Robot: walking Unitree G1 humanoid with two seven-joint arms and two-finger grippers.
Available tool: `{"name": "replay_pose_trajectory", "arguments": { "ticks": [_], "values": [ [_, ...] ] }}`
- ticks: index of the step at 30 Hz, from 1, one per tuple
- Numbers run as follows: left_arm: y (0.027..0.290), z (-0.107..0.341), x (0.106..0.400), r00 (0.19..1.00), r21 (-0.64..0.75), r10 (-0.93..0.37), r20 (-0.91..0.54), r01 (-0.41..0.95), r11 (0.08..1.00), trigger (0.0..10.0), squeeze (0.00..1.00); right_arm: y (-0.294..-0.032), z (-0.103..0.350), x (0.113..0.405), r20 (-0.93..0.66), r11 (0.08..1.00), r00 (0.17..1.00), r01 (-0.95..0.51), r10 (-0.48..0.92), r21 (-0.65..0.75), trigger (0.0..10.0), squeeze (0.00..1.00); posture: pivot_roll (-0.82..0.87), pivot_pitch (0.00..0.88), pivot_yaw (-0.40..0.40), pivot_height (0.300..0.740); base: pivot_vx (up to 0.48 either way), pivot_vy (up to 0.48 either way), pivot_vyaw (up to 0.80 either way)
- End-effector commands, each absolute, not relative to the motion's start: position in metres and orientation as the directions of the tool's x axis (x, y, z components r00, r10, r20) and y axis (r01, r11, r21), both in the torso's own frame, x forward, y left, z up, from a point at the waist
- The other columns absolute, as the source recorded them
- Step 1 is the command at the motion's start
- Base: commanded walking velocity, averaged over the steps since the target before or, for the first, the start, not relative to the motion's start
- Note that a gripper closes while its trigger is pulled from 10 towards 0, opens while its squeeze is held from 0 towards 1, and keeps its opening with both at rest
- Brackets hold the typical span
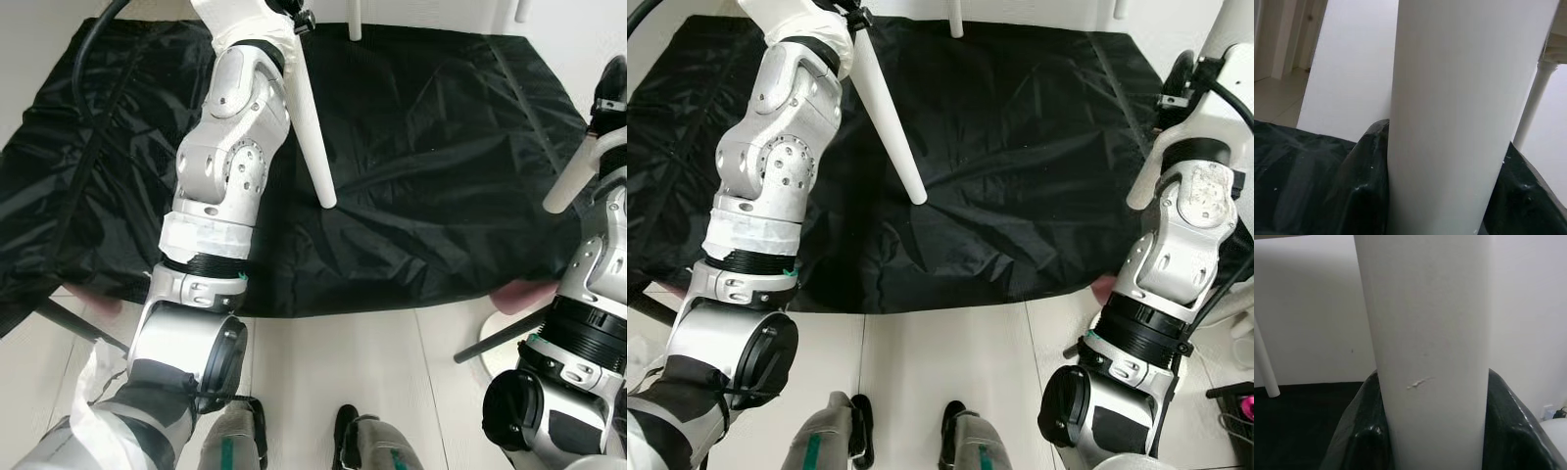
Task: Building children table
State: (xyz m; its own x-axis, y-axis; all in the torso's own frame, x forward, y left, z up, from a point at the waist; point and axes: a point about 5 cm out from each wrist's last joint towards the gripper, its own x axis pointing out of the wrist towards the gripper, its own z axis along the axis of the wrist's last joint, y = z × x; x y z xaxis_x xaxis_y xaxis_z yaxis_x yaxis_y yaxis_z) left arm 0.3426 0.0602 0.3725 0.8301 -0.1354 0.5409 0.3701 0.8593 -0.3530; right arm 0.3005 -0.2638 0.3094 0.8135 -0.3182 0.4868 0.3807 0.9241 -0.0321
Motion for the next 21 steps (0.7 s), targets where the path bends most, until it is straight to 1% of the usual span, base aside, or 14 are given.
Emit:
{"name": "replay_pose_trajectory", "arguments": {
  "ticks": [1,21],
  "values": [
    [0.0777,0.4365,0.3002,0.563,-0.373,-0.060,0.824,0.619,0.691,0.0,0.00,-0.2620,0.3038,0.3117,0.394,0.926,0.859,0.374,-0.326,-0.049,0.0,0.00,-0.08,0.154,-0.022,0.740,0.000,0.000,0.00],
    [0.0777,0.4365,0.3002,0.563,-0.373,-0.060,0.824,0.619,0.691,0.0,0.00,-0.2620,0.3038,0.3117,0.394,0.926,0.859,0.374,-0.326,-0.049,0.0,0.00,-0.08,0.154,-0.022,0.740,0.000,0.000,0.00]
  ]
}}
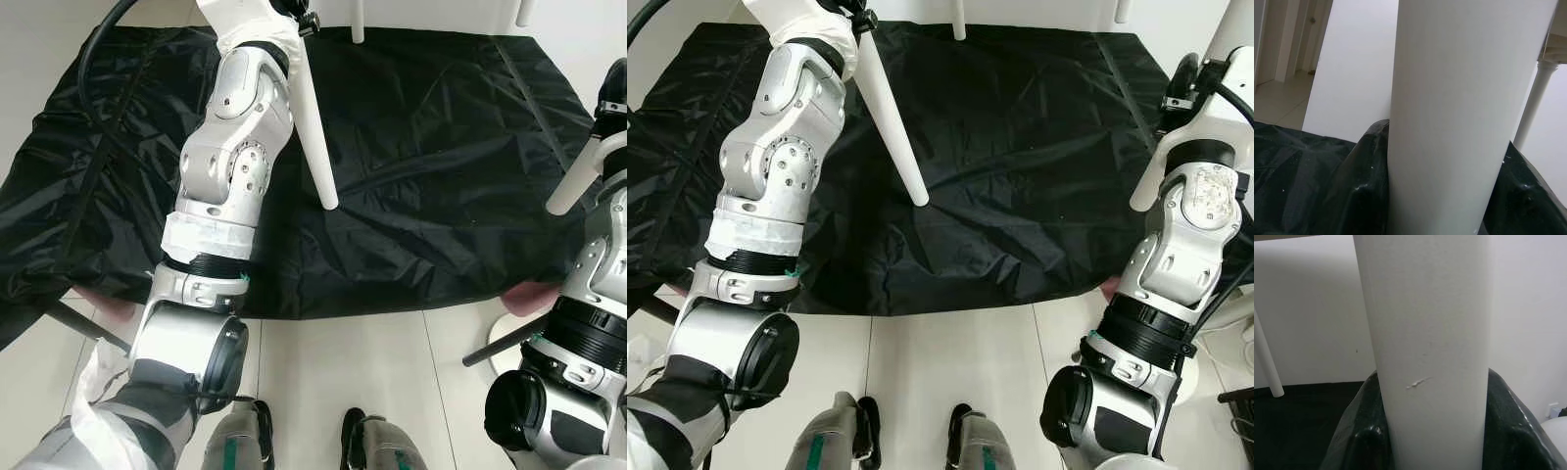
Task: Building children table
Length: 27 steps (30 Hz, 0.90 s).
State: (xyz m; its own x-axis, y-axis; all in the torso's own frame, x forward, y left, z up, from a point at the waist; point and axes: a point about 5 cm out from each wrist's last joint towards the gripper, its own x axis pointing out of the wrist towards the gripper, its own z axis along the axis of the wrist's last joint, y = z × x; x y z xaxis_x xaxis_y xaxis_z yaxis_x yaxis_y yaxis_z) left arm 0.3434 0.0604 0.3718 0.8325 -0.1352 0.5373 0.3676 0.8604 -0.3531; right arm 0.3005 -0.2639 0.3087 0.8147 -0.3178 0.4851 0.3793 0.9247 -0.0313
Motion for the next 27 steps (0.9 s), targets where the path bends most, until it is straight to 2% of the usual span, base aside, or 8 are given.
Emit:
{"name": "replay_pose_trajectory", "arguments": {
  "ticks": [1,27],
  "values": [
    [0.0777,0.4365,0.3002,0.563,-0.373,-0.060,0.824,0.619,0.691,0.0,0.00,-0.2620,0.3038,0.3117,0.394,0.926,0.859,0.374,-0.326,-0.049,0.0,0.00,-0.08,0.154,-0.022,0.740,0.000,0.000,0.00],
    [0.0777,0.4365,0.3002,0.563,-0.373,-0.060,0.824,0.619,0.691,0.0,0.00,-0.2620,0.3038,0.3117,0.394,0.926,0.859,0.374,-0.326,-0.049,0.0,0.00,-0.08,0.154,-0.022,0.740,0.000,0.000,0.00]
  ]
}}
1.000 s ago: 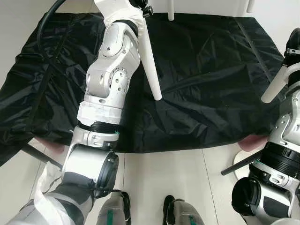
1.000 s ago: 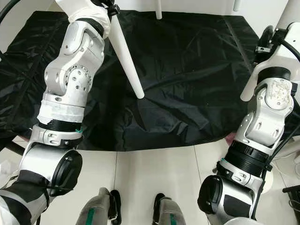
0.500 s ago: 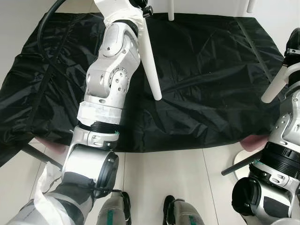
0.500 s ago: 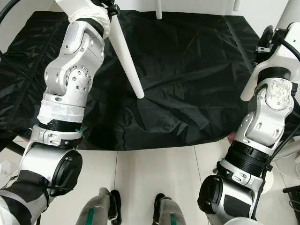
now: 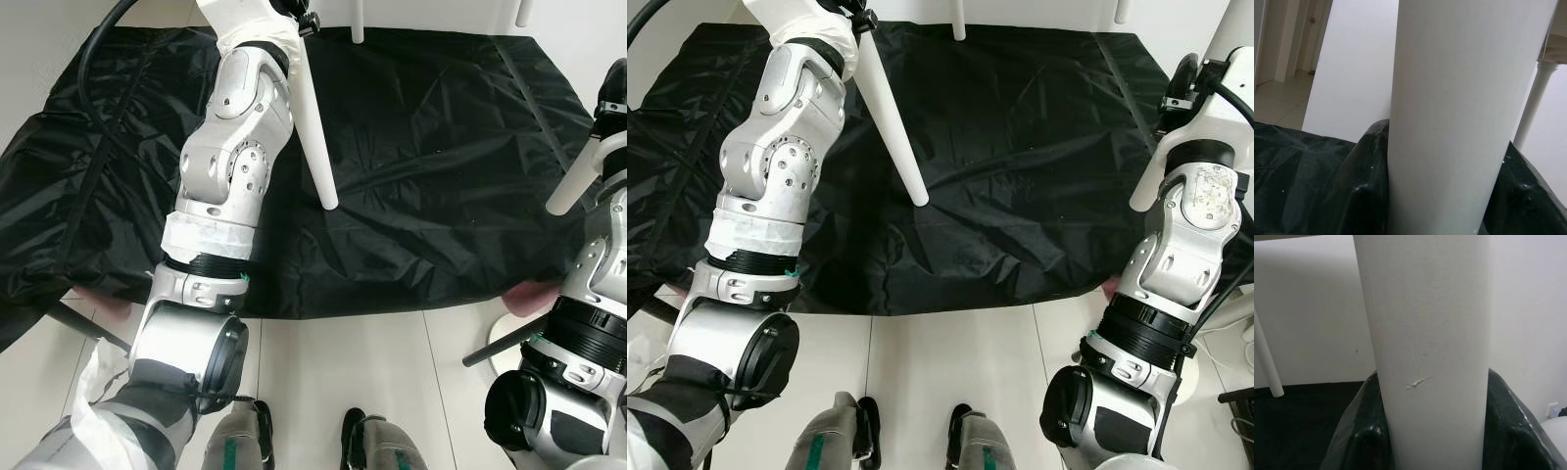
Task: Building children table
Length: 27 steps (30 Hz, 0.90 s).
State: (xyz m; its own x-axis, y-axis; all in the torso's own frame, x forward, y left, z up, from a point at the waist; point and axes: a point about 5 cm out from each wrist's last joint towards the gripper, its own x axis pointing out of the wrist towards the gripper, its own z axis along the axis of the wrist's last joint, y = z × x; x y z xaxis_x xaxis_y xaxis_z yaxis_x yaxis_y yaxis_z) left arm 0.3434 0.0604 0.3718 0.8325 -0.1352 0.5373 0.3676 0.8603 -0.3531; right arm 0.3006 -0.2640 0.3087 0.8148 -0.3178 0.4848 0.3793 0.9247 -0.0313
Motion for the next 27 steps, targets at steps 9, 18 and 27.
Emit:
{"name": "replay_pose_trajectory", "arguments": {
  "ticks": [9,18,27],
  "values": [
    [0.031,0.375,0.320,0.730,0.076,-0.444,0.519,0.478,0.875,10.0,0.00,-0.247,0.174,0.318,0.131,0.976,0.981,0.120,-0.145,0.182,10.0,0.00,0.00,0.000,0.000,0.740,0.000,0.000,0.00],
    [0.029,0.367,0.322,0.739,0.117,-0.474,0.479,0.482,0.869,10.0,0.28,-0.246,0.167,0.317,0.128,0.971,0.983,0.103,-0.133,0.217,10.0,0.52,0.00,0.000,0.000,0.740,0.000,0.000,0.00],
    [0.028,0.368,0.319,0.732,0.144,-0.496,0.468,0.490,0.860,10.0,0.00,-0.247,0.166,0.318,0.159,0.971,0.978,0.100,-0.136,0.217,10.0,0.00,0.01,0.000,0.000,0.740,0.000,0.000,0.00]
  ]
}}
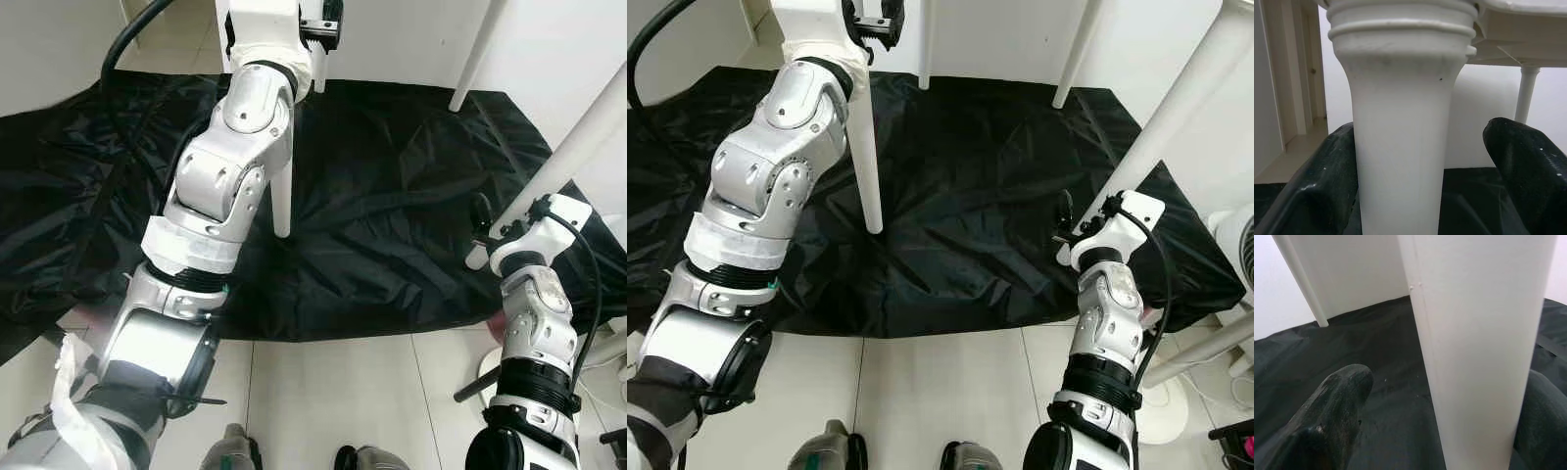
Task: Building children table
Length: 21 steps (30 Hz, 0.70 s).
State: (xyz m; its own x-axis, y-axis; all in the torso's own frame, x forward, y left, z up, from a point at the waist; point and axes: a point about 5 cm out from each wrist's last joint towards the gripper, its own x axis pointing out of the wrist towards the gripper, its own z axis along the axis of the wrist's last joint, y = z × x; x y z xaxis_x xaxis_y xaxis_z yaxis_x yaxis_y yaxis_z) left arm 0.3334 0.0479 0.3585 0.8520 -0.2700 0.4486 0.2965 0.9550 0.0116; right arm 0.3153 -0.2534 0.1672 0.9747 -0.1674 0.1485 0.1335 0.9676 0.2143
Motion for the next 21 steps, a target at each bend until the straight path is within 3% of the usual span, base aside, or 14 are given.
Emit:
{"name": "replay_pose_trajectory", "arguments": {
  "ticks": [1,4,5,21],
  "values": [
    [0.0282,0.3683,0.3187,0.732,0.144,-0.496,0.468,0.490,0.860,10.0,0.00,-0.2474,0.1665,0.3182,0.159,0.971,0.978,0.100,-0.136,0.217,10.0,0.00,0.01,0.000,0.000,0.740,0.000,0.000,0.00],
    [0.0268,0.3663,0.3163,0.728,0.163,-0.513,0.455,0.499,0.851,10.0,0.00,-0.2483,0.1678,0.3170,0.183,0.970,0.973,0.099,-0.142,0.224,10.0,0.00,0.01,0.000,0.000,0.740,0.000,0.000,0.00],
    [0.0265,0.3632,0.3151,0.730,0.176,-0.520,0.443,0.498,0.849,10.0,0.00,-0.2485,0.1700,0.3158,0.203,0.968,0.968,0.100,-0.147,0.229,10.0,0.00,0.01,0.168,0.030,0.740,0.000,0.000,0.00],
    [0.0265,0.3632,0.3151,0.730,0.176,-0.520,0.443,0.498,0.849,10.0,0.00,-0.2485,0.1700,0.3158,0.203,0.968,0.968,0.100,-0.147,0.229,10.0,0.00,0.01,0.168,0.030,0.740,0.000,0.000,0.00]
  ]
}}
